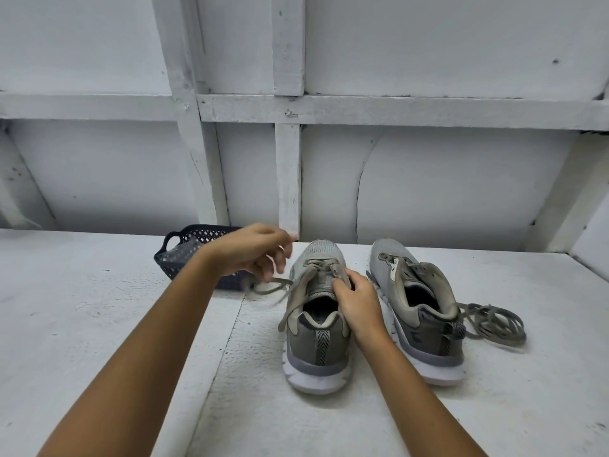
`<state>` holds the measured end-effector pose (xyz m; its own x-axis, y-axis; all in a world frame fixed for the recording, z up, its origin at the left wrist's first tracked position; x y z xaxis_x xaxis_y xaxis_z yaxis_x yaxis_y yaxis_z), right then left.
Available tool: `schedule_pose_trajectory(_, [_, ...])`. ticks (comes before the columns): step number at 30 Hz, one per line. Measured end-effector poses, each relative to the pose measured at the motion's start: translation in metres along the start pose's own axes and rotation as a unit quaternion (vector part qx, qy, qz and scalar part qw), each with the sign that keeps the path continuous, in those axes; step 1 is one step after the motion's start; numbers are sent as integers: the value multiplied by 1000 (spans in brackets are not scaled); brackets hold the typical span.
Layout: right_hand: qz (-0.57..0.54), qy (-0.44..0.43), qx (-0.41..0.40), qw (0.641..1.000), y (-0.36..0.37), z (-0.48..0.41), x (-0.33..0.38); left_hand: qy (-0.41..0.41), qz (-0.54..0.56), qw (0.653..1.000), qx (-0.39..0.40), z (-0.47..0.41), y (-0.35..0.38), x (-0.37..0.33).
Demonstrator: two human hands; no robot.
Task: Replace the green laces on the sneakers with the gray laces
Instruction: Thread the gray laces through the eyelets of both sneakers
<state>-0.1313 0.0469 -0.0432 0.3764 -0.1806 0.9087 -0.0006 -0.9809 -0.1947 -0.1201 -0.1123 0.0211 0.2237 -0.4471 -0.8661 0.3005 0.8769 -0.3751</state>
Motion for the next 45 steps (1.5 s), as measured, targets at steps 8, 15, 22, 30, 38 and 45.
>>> schedule_pose_trajectory(8, [-5,-5,2,1000,-1,1,5,-22,-447,883,-145,-46,42,-19])
schedule_pose_trajectory(15, [16,2,3,1000,-1,0,3,1,-438,859,-266,-44,37,-31])
schedule_pose_trajectory(22, [38,22,-3,999,-1,-2,-1,-17,-327,924,-199,-32,30,-24])
schedule_pose_trajectory(30, [50,32,-16,998,-3,-4,-7,-15,-269,955,-126,-12,35,-16])
schedule_pose_trajectory(38, [85,-37,73,993,5,-11,19,16,22,999,-40,6,24,-15])
schedule_pose_trajectory(45, [188,-191,193,944,16,-27,91,31,97,988,115,29,43,-19])
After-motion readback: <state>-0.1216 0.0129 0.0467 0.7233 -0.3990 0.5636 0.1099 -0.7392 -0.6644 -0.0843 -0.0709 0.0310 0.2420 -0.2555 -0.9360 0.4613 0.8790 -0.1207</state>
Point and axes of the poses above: each hand's wrist, its own z-axis away from the middle knuckle, its own y-axis out of the palm, x = y × z, the point moved 10 cm from there along -z, towards the middle knuckle, and after that the axes turned 12 degrees about -y, right-handed, at the moved point
